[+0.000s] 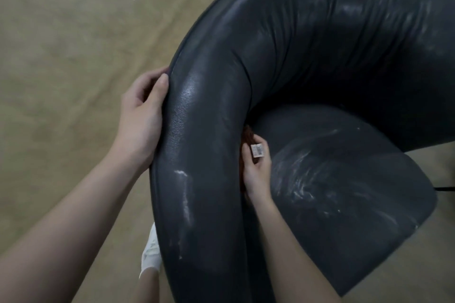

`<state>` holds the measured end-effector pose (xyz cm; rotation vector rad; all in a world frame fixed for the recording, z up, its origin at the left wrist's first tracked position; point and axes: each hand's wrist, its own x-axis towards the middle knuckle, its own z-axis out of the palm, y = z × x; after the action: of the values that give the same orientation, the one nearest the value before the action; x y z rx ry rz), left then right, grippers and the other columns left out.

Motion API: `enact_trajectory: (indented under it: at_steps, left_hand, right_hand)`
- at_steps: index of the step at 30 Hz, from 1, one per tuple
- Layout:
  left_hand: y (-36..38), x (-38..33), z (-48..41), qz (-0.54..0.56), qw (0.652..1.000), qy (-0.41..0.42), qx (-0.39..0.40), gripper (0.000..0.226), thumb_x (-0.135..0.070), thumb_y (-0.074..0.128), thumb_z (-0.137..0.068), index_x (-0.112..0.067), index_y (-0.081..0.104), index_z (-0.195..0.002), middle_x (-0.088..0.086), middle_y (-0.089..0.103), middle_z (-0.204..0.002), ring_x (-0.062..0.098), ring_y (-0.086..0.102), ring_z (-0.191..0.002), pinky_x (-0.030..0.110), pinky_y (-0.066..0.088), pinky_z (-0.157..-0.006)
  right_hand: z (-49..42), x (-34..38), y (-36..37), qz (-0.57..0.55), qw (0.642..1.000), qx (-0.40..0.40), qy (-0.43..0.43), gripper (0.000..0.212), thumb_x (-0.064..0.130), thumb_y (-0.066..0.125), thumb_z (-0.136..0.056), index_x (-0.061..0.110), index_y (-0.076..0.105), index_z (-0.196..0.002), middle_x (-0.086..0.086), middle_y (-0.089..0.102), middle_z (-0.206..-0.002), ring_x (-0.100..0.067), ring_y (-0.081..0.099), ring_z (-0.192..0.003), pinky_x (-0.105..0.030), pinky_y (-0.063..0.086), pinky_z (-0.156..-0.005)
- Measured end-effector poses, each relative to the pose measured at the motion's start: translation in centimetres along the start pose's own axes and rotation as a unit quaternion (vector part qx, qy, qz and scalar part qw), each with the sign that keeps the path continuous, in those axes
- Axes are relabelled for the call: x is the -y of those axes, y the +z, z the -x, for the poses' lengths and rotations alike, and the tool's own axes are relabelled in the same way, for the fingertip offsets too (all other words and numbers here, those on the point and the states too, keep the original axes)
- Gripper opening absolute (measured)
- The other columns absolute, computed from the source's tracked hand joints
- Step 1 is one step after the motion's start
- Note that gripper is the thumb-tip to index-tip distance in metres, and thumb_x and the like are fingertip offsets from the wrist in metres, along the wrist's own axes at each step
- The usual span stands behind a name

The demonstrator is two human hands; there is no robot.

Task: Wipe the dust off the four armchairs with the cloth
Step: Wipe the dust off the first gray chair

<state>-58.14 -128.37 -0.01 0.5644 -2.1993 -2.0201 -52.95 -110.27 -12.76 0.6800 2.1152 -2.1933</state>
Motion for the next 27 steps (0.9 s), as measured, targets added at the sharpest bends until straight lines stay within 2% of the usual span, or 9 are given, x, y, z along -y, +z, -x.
enact_trajectory:
  at_steps: [3, 7, 11, 15, 18, 21, 24, 27]
  left_hand:
    - [0.0, 0.2, 0.0, -0.027, 0.999, 0.019, 0.0, 0.018, -0.022, 0.05, -0.103, -0.029, 0.066, -0.104, -0.019, 0.067, -0.094, -0.003, 0.059, -0.091, 0.018, 0.044, -0.085]
    - [0.1, 0.2, 0.0, -0.046, 0.998, 0.031, -0.009, 0.018, -0.022, 0.049, -0.104, -0.026, 0.065, -0.109, -0.017, 0.066, -0.094, -0.004, 0.058, -0.089, 0.015, 0.043, -0.082]
    - [0.2, 0.2, 0.1, -0.053, 0.998, 0.044, -0.009, 0.018, -0.021, 0.047, -0.104, -0.026, 0.065, -0.106, -0.02, 0.066, -0.086, -0.008, 0.057, -0.083, 0.011, 0.043, -0.077]
    - [0.2, 0.2, 0.1, -0.057, 0.997, 0.046, -0.015, 0.019, -0.02, 0.047, -0.104, -0.029, 0.065, -0.103, -0.023, 0.067, -0.082, -0.009, 0.057, -0.081, 0.01, 0.043, -0.076]
    - [0.2, 0.4, 0.1, -0.056, 0.997, 0.048, -0.016, 0.021, -0.022, 0.048, -0.104, -0.033, 0.066, -0.102, -0.024, 0.068, -0.085, -0.008, 0.058, -0.085, 0.012, 0.043, -0.078]
    - [0.1, 0.4, 0.0, -0.068, 0.996, 0.053, -0.014, 0.02, -0.021, 0.048, -0.104, -0.031, 0.065, -0.103, -0.023, 0.068, -0.087, -0.008, 0.058, -0.087, 0.012, 0.043, -0.08]
    - [0.1, 0.3, 0.0, -0.08, 0.995, 0.056, -0.018, 0.02, -0.021, 0.048, -0.104, -0.031, 0.065, -0.102, -0.025, 0.067, -0.086, -0.01, 0.057, -0.087, 0.011, 0.042, -0.08]
    - [0.1, 0.3, 0.0, -0.085, 0.995, 0.054, -0.017, 0.018, -0.02, 0.047, -0.104, -0.025, 0.064, -0.107, -0.021, 0.066, -0.089, -0.01, 0.057, -0.086, 0.011, 0.042, -0.08]
  right_hand:
    - [-1.3, -3.1, 0.2, -0.009, 0.999, 0.016, 0.047, 0.023, 0.002, 0.056, -0.097, 0.02, 0.056, -0.111, -0.002, 0.063, -0.109, 0.0, 0.061, -0.094, -0.016, 0.046, -0.086]
    - [-2.2, -6.6, 0.4, 0.001, 0.994, 0.044, 0.104, 0.023, 0.006, 0.058, -0.097, 0.026, 0.056, -0.108, -0.001, 0.065, -0.104, -0.01, 0.062, -0.094, -0.026, 0.051, -0.087]
    - [-2.6, -8.9, 0.7, 0.025, 0.985, 0.072, 0.155, 0.024, 0.006, 0.057, -0.098, 0.026, 0.054, -0.111, 0.002, 0.065, -0.101, -0.013, 0.063, -0.094, -0.024, 0.052, -0.083]
    - [-2.2, -10.8, 1.1, 0.08, 0.98, 0.092, 0.16, 0.028, 0.001, 0.057, -0.095, 0.02, 0.053, -0.116, -0.007, 0.065, -0.111, -0.022, 0.062, -0.105, -0.038, 0.051, -0.095]
    - [-1.8, -11.5, 1.1, 0.105, 0.975, 0.102, 0.166, 0.033, 0.0, 0.055, -0.095, 0.012, 0.052, -0.125, -0.008, 0.064, -0.115, -0.023, 0.061, -0.107, -0.04, 0.05, -0.098]
    - [-2.1, -11.0, 1.5, 0.072, 0.978, 0.087, 0.175, 0.025, 0.002, 0.057, -0.095, 0.014, 0.054, -0.117, -0.006, 0.065, -0.105, -0.025, 0.06, -0.101, -0.043, 0.049, -0.096]
    - [-1.9, -9.7, 1.2, -0.004, 0.98, 0.059, 0.192, 0.018, 0.001, 0.057, -0.096, 0.011, 0.056, -0.111, -0.004, 0.065, -0.096, -0.023, 0.059, -0.097, -0.037, 0.051, -0.09]
    - [-1.6, -8.4, 1.0, -0.093, 0.97, 0.047, 0.218, 0.018, 0.01, 0.059, -0.097, 0.015, 0.063, -0.114, -0.011, 0.069, -0.108, -0.027, 0.064, -0.105, -0.046, 0.051, -0.099]
